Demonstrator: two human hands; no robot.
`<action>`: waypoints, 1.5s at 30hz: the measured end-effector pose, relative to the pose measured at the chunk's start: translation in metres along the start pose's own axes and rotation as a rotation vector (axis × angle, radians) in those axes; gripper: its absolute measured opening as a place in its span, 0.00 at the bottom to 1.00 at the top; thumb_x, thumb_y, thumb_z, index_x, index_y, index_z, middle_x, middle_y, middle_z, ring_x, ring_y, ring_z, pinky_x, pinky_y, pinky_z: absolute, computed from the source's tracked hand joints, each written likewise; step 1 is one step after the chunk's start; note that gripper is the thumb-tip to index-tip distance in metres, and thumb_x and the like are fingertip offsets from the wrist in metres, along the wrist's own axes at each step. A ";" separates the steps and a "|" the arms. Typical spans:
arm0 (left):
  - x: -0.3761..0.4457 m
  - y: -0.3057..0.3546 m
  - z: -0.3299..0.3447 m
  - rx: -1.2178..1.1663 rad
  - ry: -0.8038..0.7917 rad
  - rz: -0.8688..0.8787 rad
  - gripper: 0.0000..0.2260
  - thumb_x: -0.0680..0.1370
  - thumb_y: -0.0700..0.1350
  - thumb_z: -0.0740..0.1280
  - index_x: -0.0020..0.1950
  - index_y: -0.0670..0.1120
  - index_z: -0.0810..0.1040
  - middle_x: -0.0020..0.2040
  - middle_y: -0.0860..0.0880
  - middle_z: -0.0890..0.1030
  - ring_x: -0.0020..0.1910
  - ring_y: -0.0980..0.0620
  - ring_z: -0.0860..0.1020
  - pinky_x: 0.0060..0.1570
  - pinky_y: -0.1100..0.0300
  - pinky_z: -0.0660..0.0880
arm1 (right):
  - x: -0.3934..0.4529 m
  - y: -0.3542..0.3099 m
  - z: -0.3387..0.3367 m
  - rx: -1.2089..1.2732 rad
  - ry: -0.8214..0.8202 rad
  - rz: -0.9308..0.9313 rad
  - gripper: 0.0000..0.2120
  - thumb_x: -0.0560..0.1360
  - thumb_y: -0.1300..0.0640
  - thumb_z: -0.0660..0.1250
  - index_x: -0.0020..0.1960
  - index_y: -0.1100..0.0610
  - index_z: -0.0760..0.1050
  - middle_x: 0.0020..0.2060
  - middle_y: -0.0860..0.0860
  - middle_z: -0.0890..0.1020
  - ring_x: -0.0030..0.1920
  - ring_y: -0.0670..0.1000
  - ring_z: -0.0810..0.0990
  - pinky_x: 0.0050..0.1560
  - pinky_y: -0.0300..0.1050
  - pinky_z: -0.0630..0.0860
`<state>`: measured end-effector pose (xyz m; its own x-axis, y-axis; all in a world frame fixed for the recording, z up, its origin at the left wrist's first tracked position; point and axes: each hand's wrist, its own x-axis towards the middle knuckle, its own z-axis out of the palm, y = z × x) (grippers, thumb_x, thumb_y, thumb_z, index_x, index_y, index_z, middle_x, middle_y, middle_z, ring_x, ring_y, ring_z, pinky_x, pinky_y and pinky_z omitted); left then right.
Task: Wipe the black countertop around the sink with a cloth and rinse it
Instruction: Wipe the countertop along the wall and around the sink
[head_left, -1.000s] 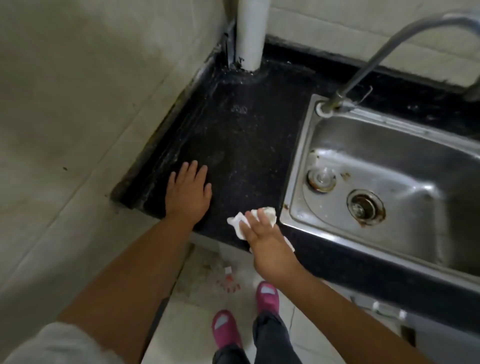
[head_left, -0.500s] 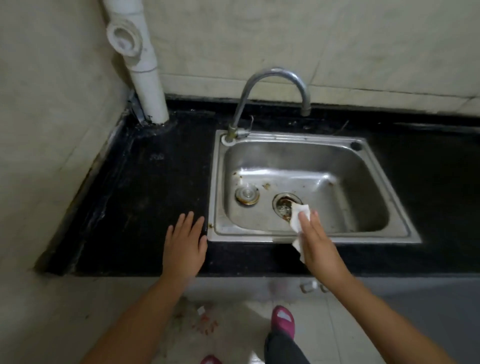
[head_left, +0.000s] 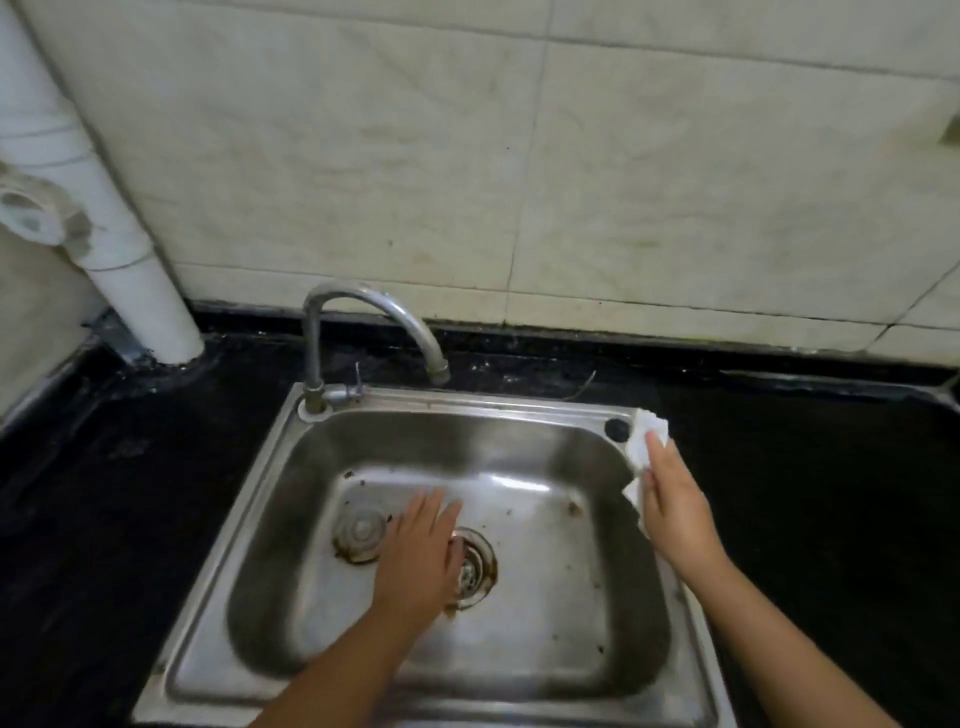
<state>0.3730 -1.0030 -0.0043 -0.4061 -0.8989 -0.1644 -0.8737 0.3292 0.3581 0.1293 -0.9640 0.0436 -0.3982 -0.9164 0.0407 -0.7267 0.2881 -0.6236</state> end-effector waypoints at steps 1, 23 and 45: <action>0.016 0.012 0.001 -0.003 0.008 -0.028 0.23 0.80 0.51 0.45 0.75 0.48 0.52 0.76 0.47 0.50 0.75 0.50 0.48 0.72 0.56 0.47 | 0.020 0.004 -0.004 -0.014 -0.033 -0.051 0.23 0.79 0.63 0.54 0.73 0.61 0.57 0.73 0.60 0.59 0.73 0.59 0.60 0.70 0.48 0.60; 0.217 0.022 0.033 0.050 0.250 -0.490 0.25 0.82 0.53 0.43 0.75 0.44 0.42 0.76 0.46 0.41 0.74 0.50 0.39 0.71 0.55 0.38 | 0.270 0.053 0.073 -0.592 -0.927 -0.890 0.23 0.82 0.56 0.48 0.74 0.49 0.44 0.67 0.38 0.36 0.70 0.44 0.33 0.72 0.40 0.37; 0.222 0.011 0.054 0.052 0.219 -0.453 0.30 0.81 0.53 0.39 0.63 0.36 0.73 0.64 0.38 0.73 0.64 0.41 0.72 0.66 0.51 0.59 | 0.288 0.036 0.098 -0.684 -0.998 -0.946 0.26 0.82 0.54 0.47 0.67 0.47 0.30 0.67 0.41 0.30 0.70 0.47 0.28 0.69 0.36 0.27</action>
<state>0.2591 -1.1832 -0.0866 0.0780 -0.9925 -0.0943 -0.9635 -0.0993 0.2485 0.0433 -1.2445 -0.0432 0.6659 -0.5586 -0.4946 -0.7108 -0.6764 -0.1931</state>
